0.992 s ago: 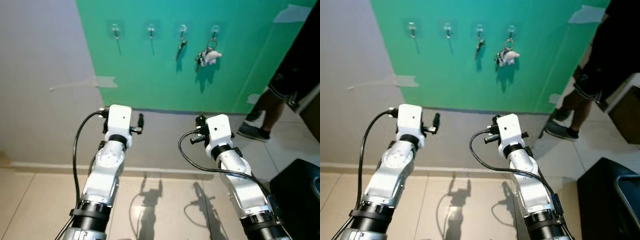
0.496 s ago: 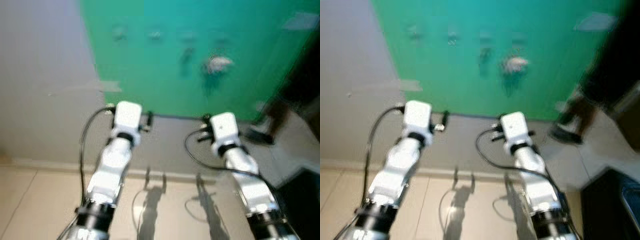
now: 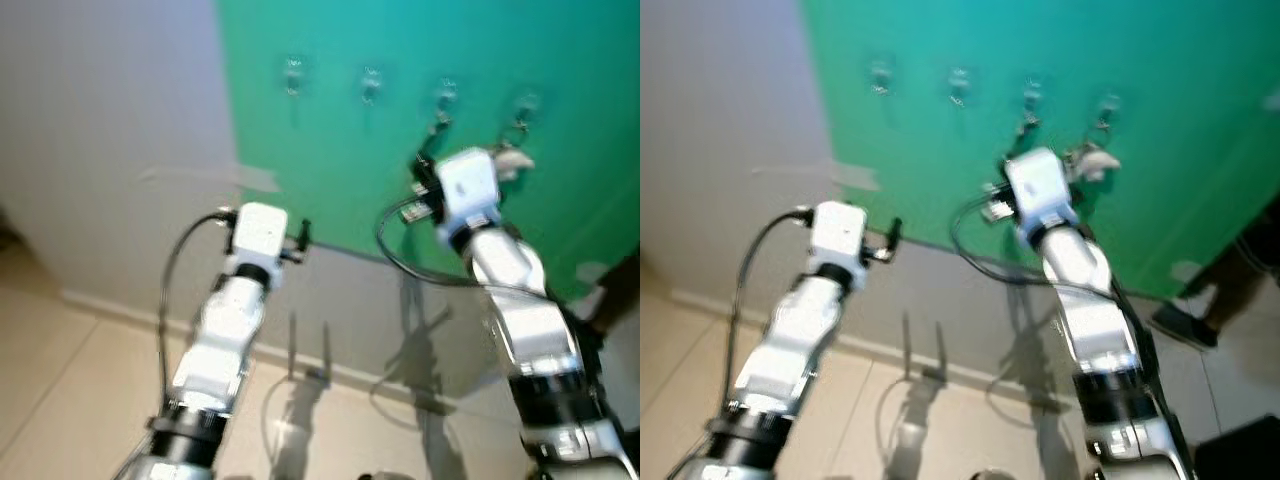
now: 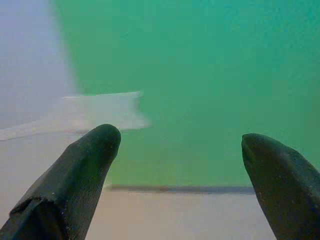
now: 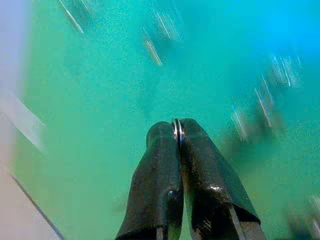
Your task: Hang keys on a hook
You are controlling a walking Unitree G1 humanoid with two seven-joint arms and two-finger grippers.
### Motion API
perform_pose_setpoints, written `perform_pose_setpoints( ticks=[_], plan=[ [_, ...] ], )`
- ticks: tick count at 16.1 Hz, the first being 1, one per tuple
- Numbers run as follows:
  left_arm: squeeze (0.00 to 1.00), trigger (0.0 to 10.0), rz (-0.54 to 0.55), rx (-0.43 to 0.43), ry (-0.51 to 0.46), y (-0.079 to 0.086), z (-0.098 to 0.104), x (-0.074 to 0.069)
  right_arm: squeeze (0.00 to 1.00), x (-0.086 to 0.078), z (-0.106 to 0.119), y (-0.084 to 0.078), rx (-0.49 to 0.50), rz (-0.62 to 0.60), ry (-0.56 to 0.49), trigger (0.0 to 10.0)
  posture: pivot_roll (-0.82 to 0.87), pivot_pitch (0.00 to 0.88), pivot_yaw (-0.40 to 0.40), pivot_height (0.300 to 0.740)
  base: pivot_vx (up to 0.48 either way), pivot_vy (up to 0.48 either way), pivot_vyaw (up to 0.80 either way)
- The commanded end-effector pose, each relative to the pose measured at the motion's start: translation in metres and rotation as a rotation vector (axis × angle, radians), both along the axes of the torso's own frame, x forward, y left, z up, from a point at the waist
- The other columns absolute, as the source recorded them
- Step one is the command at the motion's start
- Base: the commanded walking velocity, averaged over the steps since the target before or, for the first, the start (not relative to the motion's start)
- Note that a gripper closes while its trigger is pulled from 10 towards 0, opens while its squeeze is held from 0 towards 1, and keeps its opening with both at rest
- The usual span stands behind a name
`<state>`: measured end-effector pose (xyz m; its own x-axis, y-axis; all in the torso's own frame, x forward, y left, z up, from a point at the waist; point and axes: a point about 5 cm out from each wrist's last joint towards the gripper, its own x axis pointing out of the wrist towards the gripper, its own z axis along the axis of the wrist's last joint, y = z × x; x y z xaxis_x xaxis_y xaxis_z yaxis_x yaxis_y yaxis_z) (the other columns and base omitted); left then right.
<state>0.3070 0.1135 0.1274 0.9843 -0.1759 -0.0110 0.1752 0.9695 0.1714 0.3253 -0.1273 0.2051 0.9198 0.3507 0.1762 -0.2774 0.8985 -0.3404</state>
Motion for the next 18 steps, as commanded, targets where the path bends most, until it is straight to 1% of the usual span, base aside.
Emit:
perform_pose_setpoints(
  ticks=[1,3,4,6,8,9,10,12,14,15,16,17,18],
  plan=[
    [0.00,10.0,-0.039,-0.011,-0.019,-0.008,0.003,-0.002,0.00,-0.001,0.006,-0.006,0.006,-0.006,-0.003,0.0,-0.01,0.000,-0.049,0.740,0.000,0.000,0.00],
    [0.00,10.0,-0.080,0.012,-0.026,-0.015,0.004,-0.003,0.00,0.000,0.016,-0.004,0.004,0.007,-0.020,0.0,-0.01,0.000,-0.053,0.740,0.000,0.000,0.00],
    [0.00,10.0,-0.081,0.012,-0.026,-0.015,0.004,-0.002,0.00,0.000,0.019,-0.003,0.000,0.013,-0.025,0.0,-0.01,0.000,-0.053,0.740,0.000,0.000,0.00],
    [0.00,10.0,-0.046,-0.015,-0.013,-0.012,0.003,-0.001,0.00,0.000,0.028,0.000,-0.006,0.037,-0.036,0.0,-0.02,0.000,-0.055,0.740,0.000,0.000,0.00],
    [0.00,10.0,-0.073,0.001,-0.030,-0.016,0.005,-0.002,0.00,0.004,0.037,0.004,-0.012,0.059,-0.051,0.0,-0.02,0.000,-0.056,0.740,0.000,0.000,0.00],
    [0.00,10.0,-0.095,0.008,-0.042,-0.019,0.007,-0.002,0.00,0.007,0.041,0.006,-0.024,0.070,-0.059,0.0,-0.01,0.000,-0.060,0.740,0.000,0.000,0.00],
    [0.00,10.0,-0.123,0.015,-0.048,-0.025,0.009,0.000,0.00,0.016,0.046,0.009,-0.044,0.088,-0.067,0.0,-0.01,0.000,-0.064,0.740,0.000,0.000,0.00],
    [0.00,10.0,-0.133,0.014,-0.052,-0.028,0.011,0.001,0.00,0.022,0.050,0.011,-0.067,0.098,-0.075,0.0,0.00,0.000,-0.073,0.740,0.000,0.000,0.00],
    [0.00,10.0,-0.149,0.019,-0.069,-0.034,0.014,0.002,0.00,0.033,0.056,0.011,-0.084,0.103,-0.078,0.0,0.02,0.000,-0.091,0.740,0.000,0.000,0.00],
    [0.00,10.0,-0.140,0.024,-0.078,-0.033,0.016,0.002,0.00,0.040,0.058,0.013,-0.100,0.102,-0.081,0.0,0.02,0.000,-0.088,0.740,0.000,0.000,0.00],
    [0.00,10.0,-0.120,0.008,-0.077,-0.030,0.016,0.002,0.00,0.044,0.059,0.014,-0.124,0.101,-0.082,0.0,0.02,0.000,-0.092,0.740,0.000,0.000,0.00],
    [0.00,10.0,-0.107,0.001,-0.071,-0.028,0.016,0.002,0.00,0.048,0.060,0.015,-0.130,0.099,-0.078,4.2,0.03,0.000,-0.097,0.740,0.000,0.000,0.00],
    [0.00,10.0,-0.097,0.002,-0.068,-0.026,0.015,0.002,0.00,0.051,0.060,0.016,-0.136,0.091,-0.073,10.0,0.04,0.000,-0.103,0.740,0.000,0.000,0.00]
  ],
)
